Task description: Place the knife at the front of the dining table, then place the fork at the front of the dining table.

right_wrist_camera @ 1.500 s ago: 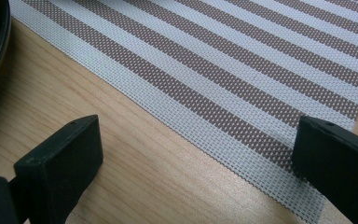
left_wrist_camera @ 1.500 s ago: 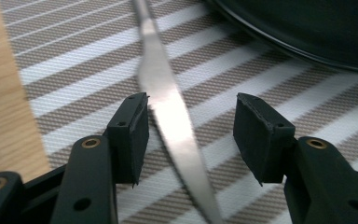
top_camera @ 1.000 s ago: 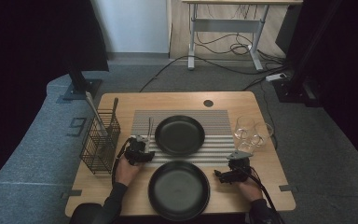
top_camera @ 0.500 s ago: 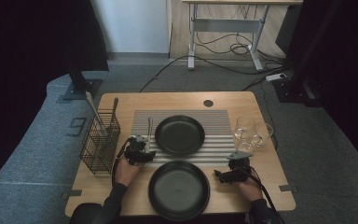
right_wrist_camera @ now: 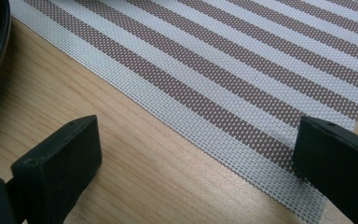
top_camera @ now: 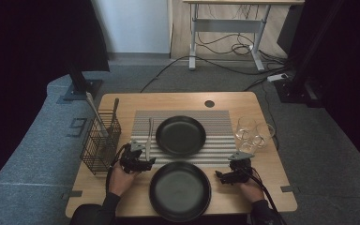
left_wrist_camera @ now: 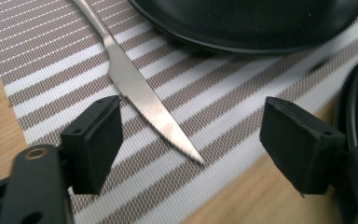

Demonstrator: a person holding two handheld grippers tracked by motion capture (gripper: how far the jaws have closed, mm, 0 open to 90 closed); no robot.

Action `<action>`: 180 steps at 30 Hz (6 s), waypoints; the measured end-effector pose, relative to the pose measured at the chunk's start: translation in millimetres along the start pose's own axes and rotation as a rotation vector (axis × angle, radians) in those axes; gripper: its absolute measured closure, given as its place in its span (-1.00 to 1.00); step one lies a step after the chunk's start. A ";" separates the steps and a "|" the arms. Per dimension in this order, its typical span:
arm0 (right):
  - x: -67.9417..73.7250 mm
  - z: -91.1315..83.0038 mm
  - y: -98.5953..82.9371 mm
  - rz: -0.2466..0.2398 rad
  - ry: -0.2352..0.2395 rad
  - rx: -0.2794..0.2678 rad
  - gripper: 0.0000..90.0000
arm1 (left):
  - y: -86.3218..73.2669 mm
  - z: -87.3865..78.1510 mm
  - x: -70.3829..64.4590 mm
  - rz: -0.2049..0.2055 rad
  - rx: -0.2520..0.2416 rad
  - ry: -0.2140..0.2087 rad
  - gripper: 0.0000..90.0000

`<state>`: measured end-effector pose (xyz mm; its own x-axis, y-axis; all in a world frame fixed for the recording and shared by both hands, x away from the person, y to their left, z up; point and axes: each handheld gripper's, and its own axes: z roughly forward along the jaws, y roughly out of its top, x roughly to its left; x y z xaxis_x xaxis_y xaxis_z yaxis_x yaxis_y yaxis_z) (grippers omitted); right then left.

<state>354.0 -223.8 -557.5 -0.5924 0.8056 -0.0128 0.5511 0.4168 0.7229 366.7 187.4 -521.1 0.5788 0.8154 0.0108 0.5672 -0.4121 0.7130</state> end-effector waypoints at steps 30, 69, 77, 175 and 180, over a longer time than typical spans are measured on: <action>0.0 -0.1 -0.1 0.001 0.000 0.000 -0.99 | -41.9 2.3 -2.4 0.011 0.060 -0.024 -1.00; 4.5 -49.0 27.8 -0.052 0.020 0.002 -0.95 | -41.9 2.5 -2.4 0.009 0.060 -0.024 -1.00; 7.4 -76.9 41.5 -0.055 0.054 -0.009 -0.93 | -41.8 2.5 -2.4 0.010 0.062 -0.024 -1.00; 135.5 2.0 278.8 -0.313 0.338 0.002 -0.98 | -41.4 2.9 -2.7 0.005 0.061 -0.020 -1.00; 144.3 13.9 288.1 -0.322 0.353 -0.018 -0.95 | -41.4 3.0 -2.7 0.005 0.061 -0.020 -1.00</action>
<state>435.5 18.4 -360.7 -0.8965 0.4429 -0.0052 0.2980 0.6118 0.7327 343.4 201.0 -552.7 0.5933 0.8050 0.0002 0.5982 -0.4410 0.6691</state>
